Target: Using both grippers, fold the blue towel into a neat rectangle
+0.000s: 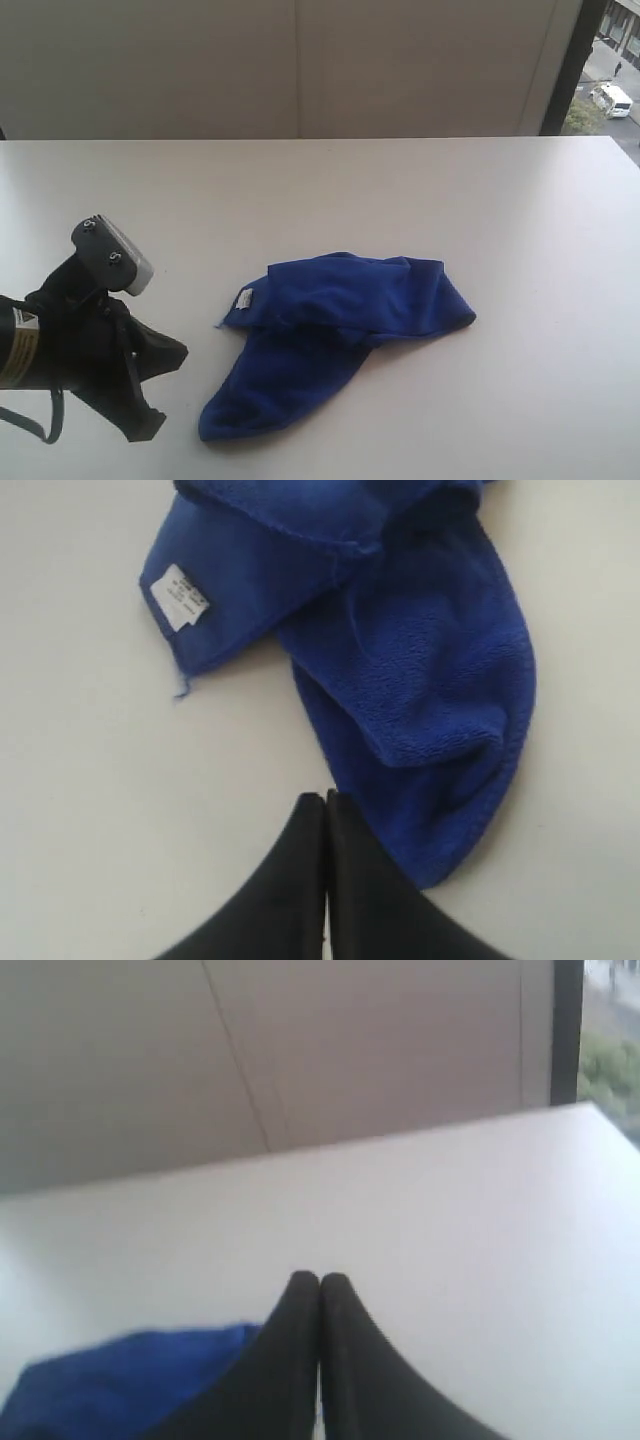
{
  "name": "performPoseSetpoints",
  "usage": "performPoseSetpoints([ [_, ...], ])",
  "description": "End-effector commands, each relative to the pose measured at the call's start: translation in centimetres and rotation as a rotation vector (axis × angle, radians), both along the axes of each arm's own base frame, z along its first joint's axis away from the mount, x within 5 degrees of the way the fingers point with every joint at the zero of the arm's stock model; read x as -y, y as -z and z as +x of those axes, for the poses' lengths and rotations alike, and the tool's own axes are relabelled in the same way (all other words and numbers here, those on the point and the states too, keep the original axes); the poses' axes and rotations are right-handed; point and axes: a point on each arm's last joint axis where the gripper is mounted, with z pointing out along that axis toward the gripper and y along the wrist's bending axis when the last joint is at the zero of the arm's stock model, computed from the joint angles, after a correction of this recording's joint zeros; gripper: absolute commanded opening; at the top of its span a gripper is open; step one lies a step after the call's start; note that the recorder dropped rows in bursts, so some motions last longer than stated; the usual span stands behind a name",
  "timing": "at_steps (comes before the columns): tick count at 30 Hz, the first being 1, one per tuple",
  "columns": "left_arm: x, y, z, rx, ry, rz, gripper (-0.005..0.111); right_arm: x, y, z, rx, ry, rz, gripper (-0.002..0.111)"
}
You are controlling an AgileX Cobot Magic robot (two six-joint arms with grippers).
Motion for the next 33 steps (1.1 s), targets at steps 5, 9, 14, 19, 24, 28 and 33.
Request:
performPoseSetpoints([
  [5, -0.2, 0.0, -0.1, 0.017, -0.019, 0.021, 0.0, -8.1, 0.1, 10.7, -0.508, -0.753, -0.317, 0.0],
  [9, -0.5, 0.1, 0.1, 0.029, -0.045, 0.042, 0.0, -12.4, 2.3, 14.7, -0.598, -0.923, -0.505, 0.0],
  [14, -0.5, 0.2, 0.2, 0.028, -0.048, 0.047, 0.0, -16.7, 5.8, 18.3, -0.605, -1.082, -0.891, 0.004],
  [19, -0.6, 0.2, 0.3, 0.031, -0.056, 0.054, 0.0, -18.9, 8.9, 19.7, -0.57, -1.2, -1.119, 0.026],
  [24, -0.6, 0.2, 0.3, 0.038, -0.046, 0.06, 0.0, -20.5, 11.1, 19.9, -0.537, -1.261, -1.18, 0.042],
  [28, -0.6, 0.2, 0.3, 0.043, -0.045, 0.065, 0.0, -22.2, 11.6, 20.4, -0.402, -1.233, -1.21, 0.042],
  [33, -0.6, 0.2, 0.3, 0.043, -0.045, 0.065, 0.0, -23.3, 12.3, 20.2, -0.356, -1.256, -1.257, 0.042],
])
